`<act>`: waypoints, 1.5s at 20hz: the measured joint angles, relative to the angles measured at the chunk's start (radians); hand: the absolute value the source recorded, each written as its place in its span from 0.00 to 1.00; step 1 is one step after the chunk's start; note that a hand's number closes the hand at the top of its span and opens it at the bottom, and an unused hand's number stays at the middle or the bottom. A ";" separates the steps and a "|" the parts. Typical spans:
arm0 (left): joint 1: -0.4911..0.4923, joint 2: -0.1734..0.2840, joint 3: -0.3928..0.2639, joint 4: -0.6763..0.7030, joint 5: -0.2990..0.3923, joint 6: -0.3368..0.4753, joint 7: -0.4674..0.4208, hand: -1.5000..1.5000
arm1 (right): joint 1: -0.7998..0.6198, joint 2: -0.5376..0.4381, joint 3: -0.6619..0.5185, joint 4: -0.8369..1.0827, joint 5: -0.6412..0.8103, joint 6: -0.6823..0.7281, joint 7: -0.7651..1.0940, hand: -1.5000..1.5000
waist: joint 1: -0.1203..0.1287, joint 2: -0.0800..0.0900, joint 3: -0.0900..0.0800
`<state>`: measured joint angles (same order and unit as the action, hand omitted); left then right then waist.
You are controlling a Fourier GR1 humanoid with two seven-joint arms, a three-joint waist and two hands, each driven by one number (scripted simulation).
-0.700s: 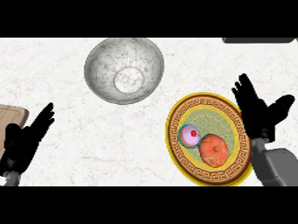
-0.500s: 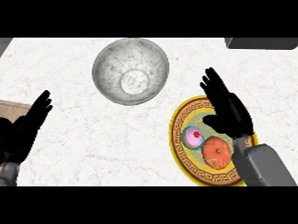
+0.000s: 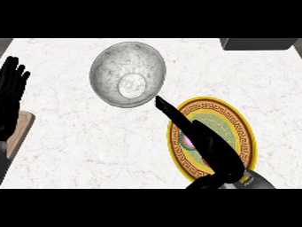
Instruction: Pick the cupcake from the plate and place it in the bowl
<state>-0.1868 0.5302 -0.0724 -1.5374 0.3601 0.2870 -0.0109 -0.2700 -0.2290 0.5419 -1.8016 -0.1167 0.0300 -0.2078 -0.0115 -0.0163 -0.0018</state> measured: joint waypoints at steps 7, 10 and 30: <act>-0.003 -0.001 0.055 0.028 0.016 -0.035 -0.052 0.50 | 0.120 -0.244 -0.048 -0.299 0.116 0.064 0.010 0.00 | -0.015 0.008 0.001; -0.009 -0.010 0.060 0.027 0.014 -0.036 -0.055 0.50 | 0.126 -0.342 -0.129 -0.390 0.127 0.095 0.097 0.00 | -0.013 0.009 0.001; -0.039 -0.036 0.113 0.077 -0.007 -0.116 -0.073 0.50 | -0.026 -0.728 -0.351 -0.396 0.062 0.644 0.356 0.00 | 0.014 0.016 0.001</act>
<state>-0.2262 0.4947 0.0411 -1.4606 0.3529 0.1712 -0.0839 -0.2956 -0.9572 0.1911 -2.1977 -0.0542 0.6740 0.1482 0.0020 0.0002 -0.0006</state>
